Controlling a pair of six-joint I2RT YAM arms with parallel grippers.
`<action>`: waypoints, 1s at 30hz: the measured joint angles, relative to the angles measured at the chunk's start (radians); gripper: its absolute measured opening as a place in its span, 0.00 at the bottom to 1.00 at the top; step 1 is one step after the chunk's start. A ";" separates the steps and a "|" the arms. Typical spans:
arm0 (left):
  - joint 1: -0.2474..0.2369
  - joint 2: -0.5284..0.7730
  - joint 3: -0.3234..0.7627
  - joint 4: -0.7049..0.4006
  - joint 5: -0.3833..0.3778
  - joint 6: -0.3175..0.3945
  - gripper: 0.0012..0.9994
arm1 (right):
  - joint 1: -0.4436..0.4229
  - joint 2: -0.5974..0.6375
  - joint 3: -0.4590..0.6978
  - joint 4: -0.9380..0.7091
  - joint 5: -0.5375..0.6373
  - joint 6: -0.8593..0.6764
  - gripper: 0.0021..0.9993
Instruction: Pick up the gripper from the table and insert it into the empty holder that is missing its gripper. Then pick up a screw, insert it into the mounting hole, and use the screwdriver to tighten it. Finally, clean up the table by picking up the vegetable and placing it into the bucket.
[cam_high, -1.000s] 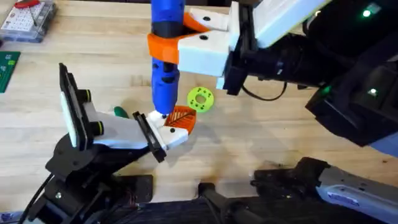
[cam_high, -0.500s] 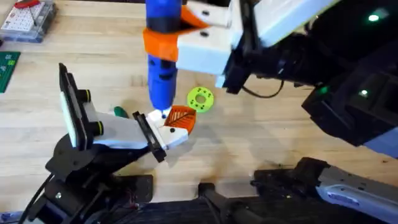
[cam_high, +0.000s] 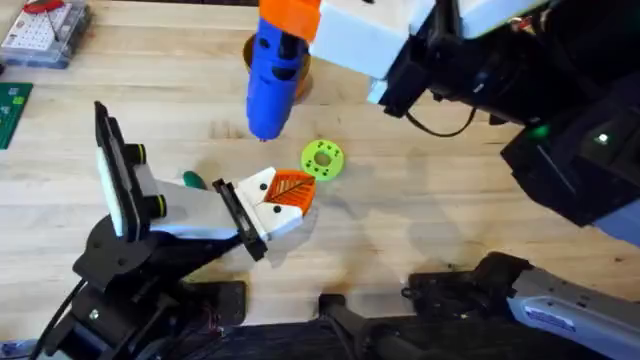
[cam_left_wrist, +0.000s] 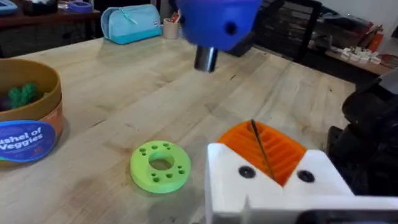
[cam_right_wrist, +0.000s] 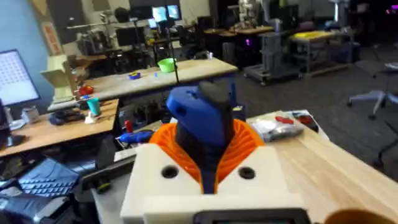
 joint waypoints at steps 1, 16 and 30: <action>0.000 0.000 0.000 0.000 0.000 0.000 0.02 | -0.012 0.000 0.000 -0.022 0.000 0.002 0.06; 0.000 0.000 0.000 0.000 0.000 0.000 0.02 | -0.446 0.001 0.002 -0.471 0.042 0.006 0.06; 0.000 0.000 0.000 0.000 0.000 0.000 0.02 | -0.628 0.013 0.002 -0.793 0.310 0.003 0.06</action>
